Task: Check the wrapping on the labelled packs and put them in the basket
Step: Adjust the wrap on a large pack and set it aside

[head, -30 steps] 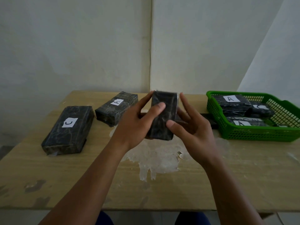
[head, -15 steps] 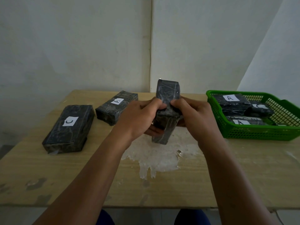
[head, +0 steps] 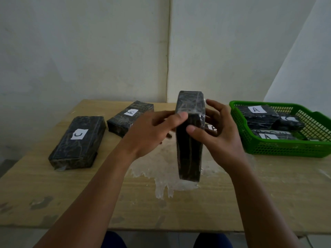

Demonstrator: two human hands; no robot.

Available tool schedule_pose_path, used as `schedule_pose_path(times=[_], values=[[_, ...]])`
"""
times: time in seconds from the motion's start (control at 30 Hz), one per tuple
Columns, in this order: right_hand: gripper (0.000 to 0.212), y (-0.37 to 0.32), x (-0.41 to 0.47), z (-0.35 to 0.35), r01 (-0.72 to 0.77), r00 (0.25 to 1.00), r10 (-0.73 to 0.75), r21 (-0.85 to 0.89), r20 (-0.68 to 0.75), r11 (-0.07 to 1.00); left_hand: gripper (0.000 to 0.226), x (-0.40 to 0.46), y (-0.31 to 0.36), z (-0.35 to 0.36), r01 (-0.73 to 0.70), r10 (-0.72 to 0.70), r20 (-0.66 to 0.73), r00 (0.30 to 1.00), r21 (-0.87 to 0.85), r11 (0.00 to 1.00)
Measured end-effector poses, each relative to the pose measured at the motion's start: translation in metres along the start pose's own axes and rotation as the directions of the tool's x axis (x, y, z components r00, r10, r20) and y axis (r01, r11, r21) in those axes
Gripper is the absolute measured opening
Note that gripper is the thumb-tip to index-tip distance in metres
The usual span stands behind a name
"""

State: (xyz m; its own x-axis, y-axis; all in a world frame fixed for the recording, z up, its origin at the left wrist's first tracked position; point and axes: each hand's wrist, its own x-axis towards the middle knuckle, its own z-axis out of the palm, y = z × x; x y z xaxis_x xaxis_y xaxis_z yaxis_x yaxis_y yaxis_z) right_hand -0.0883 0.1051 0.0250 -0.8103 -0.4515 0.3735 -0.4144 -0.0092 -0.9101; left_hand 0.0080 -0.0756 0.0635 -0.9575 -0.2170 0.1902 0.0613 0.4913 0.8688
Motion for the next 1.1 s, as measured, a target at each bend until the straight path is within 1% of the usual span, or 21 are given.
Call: schedule_pose_path(times=[0.03,0.1,0.2,0.3,0.47,0.57,0.63,0.7,0.73,0.8,0.87,0.9,0.97,1.03,1.1], values=[[0.106,0.000,0.000,-0.002,0.001,1.000,-0.001,0.005,0.010,1.000,0.038,0.001,-0.004,-0.001,-0.010,0.010,0.003,1.000,0.026,1.000],[0.111,0.000,-0.001,-0.002,0.019,0.999,-0.019,0.003,0.040,1.000,0.055,0.006,-0.014,-0.001,-0.013,0.014,0.026,1.000,-0.007,1.000],[0.109,0.001,-0.003,0.002,0.045,0.996,-0.046,0.008,0.072,0.999,0.069,0.008,-0.023,-0.001,-0.051,0.060,0.077,0.995,-0.114,0.992],[0.106,0.004,-0.003,0.000,0.058,0.994,-0.059,0.012,0.088,0.998,0.084,0.007,-0.029,-0.001,-0.112,0.118,0.041,0.992,-0.118,0.987],[0.106,0.001,-0.001,-0.005,0.077,0.989,-0.079,0.019,0.128,0.997,0.083,0.004,-0.034,-0.001,-0.200,0.202,0.018,0.979,-0.081,0.976],[0.104,0.002,0.000,-0.005,0.071,0.989,-0.074,0.032,0.128,0.997,0.079,0.005,-0.035,0.000,-0.209,0.210,0.006,0.978,-0.090,0.974],[0.106,0.003,0.001,-0.002,0.048,0.991,-0.055,0.057,0.122,0.997,0.075,0.008,-0.033,0.002,-0.191,0.189,-0.023,0.982,-0.129,0.973],[0.114,0.006,0.001,0.000,0.009,0.989,-0.020,0.076,0.148,0.997,0.069,0.010,-0.028,0.005,-0.170,0.159,-0.077,0.984,-0.168,0.971],[0.119,0.008,0.000,0.001,-0.002,0.982,-0.009,0.057,0.190,0.998,0.064,0.012,-0.024,0.006,-0.157,0.137,-0.111,0.984,-0.195,0.968],[0.126,0.012,-0.002,0.003,-0.018,0.958,0.027,-0.036,0.286,0.999,0.057,0.015,-0.017,0.007,-0.099,0.056,-0.164,0.985,-0.271,0.957],[0.130,0.015,-0.006,0.007,-0.063,0.937,0.087,-0.082,0.337,0.995,0.064,0.018,-0.015,0.007,-0.021,-0.034,-0.174,0.984,-0.308,0.951],[0.129,0.017,-0.008,0.009,-0.097,0.939,0.111,-0.061,0.326,0.993,0.066,0.020,-0.015,0.007,0.014,-0.069,-0.168,0.983,-0.307,0.952],[0.126,0.020,-0.009,0.012,-0.152,0.954,0.147,-0.001,0.260,0.988,0.068,0.021,-0.015,0.008,0.070,-0.115,-0.137,0.984,-0.297,0.952],[0.122,0.020,-0.007,0.013,-0.203,0.963,0.189,0.059,0.191,0.977,0.072,0.021,-0.016,0.009,0.091,-0.120,-0.084,0.989,-0.286,0.954],[0.113,0.019,-0.004,0.013,-0.277,0.956,0.258,0.142,0.139,0.950,0.079,0.017,-0.021,0.012,0.104,-0.111,-0.012,0.994,-0.267,0.958]])
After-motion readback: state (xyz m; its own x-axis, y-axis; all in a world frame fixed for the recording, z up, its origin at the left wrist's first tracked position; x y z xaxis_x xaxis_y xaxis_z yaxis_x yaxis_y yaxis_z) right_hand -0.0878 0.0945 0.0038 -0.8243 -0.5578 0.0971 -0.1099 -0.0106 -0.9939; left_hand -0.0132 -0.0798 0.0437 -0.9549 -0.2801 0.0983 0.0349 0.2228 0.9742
